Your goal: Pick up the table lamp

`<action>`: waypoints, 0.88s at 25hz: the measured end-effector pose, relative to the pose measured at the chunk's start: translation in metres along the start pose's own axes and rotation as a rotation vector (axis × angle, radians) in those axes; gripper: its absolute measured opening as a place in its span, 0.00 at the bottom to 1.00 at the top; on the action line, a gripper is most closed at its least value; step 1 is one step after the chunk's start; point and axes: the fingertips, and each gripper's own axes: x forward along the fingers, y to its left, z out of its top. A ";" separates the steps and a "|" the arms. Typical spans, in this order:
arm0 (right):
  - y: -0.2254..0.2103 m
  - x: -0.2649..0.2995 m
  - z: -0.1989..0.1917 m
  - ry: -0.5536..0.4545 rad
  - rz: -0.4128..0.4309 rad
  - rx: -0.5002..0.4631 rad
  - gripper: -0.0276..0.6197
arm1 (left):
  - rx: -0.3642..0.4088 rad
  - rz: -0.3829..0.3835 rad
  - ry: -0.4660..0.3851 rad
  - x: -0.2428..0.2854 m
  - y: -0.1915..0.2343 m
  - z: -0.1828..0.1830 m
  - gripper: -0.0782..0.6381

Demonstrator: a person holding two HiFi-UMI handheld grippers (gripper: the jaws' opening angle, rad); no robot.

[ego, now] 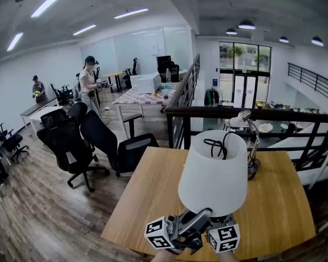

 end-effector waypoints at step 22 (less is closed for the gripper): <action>-0.002 -0.003 0.042 -0.077 -0.015 -0.036 0.28 | 0.062 -0.055 -0.001 0.022 -0.021 0.019 0.13</action>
